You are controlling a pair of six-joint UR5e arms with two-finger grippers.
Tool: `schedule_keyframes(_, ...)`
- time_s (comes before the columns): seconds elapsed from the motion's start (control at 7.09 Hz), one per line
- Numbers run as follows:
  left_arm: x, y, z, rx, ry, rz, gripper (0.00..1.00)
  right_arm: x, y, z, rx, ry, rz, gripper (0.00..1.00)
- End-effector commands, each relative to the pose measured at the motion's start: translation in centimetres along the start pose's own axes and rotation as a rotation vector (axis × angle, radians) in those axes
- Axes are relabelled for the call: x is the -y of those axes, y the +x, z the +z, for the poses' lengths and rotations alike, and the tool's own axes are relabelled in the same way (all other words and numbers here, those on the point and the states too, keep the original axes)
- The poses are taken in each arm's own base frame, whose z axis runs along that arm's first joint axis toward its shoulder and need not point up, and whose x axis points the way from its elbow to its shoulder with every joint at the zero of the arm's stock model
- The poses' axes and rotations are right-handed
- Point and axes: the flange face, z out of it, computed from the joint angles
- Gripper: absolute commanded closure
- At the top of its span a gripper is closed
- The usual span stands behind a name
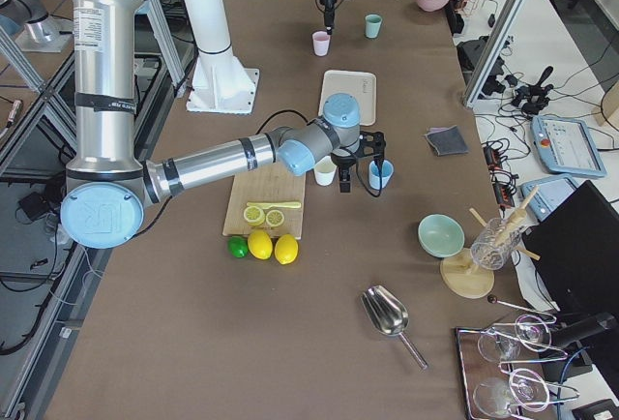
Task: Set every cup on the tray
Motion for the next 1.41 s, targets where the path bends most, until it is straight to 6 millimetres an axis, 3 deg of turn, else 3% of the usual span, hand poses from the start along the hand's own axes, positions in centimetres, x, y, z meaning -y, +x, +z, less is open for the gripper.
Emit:
schedule_keyframes(0.0, -1.7, 0.0, 0.9, -0.008, -0.026, 0.017, 0.26, 0.0, 0.0, -0.1, 0.000, 0.002, 0.002, 0.00)
schedule_keyframes(0.14, -2.5, -0.1, 1.7, 0.002, -0.024, 0.027, 0.59, 0.0, -0.1, 0.0, 0.001, 0.001, 0.000, 0.00)
schedule_keyframes(0.28, -2.8, -0.6, 1.6, -0.003, -0.020, 0.029, 0.99, 0.0, -0.1, 0.0, -0.001, 0.001, 0.001, 0.00)
schedule_keyframes(0.56, -2.4, -0.8, 0.8, -0.018, -0.008, 0.022, 1.00, 0.1, -0.4, 0.1, 0.002, 0.000, -0.005, 0.00)
schedule_keyframes(0.71, -2.3, 0.0, -0.1, -0.038, -0.002, 0.028, 1.00, 0.1, -0.5, 0.6, -0.001, -0.007, -0.006, 0.00)
schedule_keyframes(0.85, -2.1, 1.7, -1.7, -0.071, 0.004, 0.034, 1.00, 0.0, -0.7, 1.0, -0.001, -0.014, -0.011, 0.00)
schedule_keyframes(0.99, -0.6, 2.9, -2.7, -0.097, -0.005, 0.026, 1.00, -0.3, -1.3, 2.0, -0.023, -0.014, -0.029, 0.00)
schedule_keyframes(1.27, 3.5, 9.3, -3.6, -0.070, -0.004, -0.019, 1.00, -1.3, -3.3, 4.9, -0.064, -0.024, -0.013, 0.00)
